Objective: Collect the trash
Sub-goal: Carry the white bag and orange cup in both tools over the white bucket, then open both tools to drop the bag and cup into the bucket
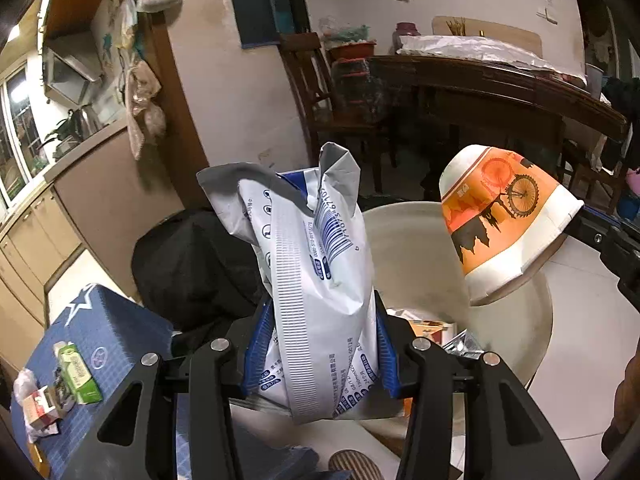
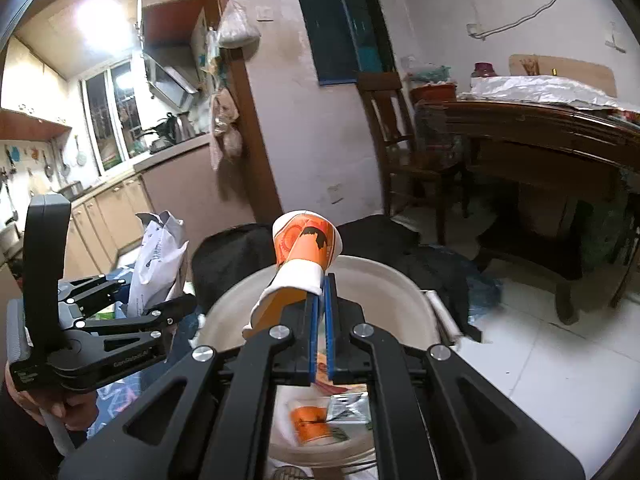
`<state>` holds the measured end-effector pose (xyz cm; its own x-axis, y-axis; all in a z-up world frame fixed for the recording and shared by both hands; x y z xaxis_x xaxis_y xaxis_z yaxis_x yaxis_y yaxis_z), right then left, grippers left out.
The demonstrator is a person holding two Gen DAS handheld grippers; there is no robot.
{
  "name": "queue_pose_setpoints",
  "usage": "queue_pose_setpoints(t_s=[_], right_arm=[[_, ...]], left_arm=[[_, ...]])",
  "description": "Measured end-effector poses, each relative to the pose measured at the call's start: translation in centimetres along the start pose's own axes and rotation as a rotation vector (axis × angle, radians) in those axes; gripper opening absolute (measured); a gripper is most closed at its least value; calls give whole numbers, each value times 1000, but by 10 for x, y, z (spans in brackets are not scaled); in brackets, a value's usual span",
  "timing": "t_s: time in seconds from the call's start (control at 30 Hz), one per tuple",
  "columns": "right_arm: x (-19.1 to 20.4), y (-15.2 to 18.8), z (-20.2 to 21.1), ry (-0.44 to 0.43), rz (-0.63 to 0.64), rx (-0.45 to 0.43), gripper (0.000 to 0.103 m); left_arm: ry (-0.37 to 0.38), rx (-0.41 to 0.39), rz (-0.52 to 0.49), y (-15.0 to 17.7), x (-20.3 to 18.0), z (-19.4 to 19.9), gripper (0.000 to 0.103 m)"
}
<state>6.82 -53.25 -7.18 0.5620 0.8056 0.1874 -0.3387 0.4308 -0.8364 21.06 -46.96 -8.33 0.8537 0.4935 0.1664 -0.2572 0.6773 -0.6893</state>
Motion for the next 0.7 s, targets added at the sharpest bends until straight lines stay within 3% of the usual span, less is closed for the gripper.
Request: queue_pose_setpoints(t_s=[0.33, 0.7], right_arm=[[-19, 6, -8, 71, 9, 20, 1], [-30, 8, -18, 101, 11, 43, 1]], left_arm=[[36, 19, -29, -5, -28, -23, 48], [45, 35, -47, -4, -34, -35, 48]])
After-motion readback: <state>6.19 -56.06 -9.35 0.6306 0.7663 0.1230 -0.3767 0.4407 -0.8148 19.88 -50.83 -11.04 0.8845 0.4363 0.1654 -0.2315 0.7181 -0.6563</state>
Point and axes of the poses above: each gripper's, at about its wrist camera, not at the fingertips, and z roughly against the way its jaws point, x to its left, y to its underside, the point moved 3 cm from there along -z, roughly the way its jaws point, and after that the axes turned 5 degrees about x, right-handed, at the moved point
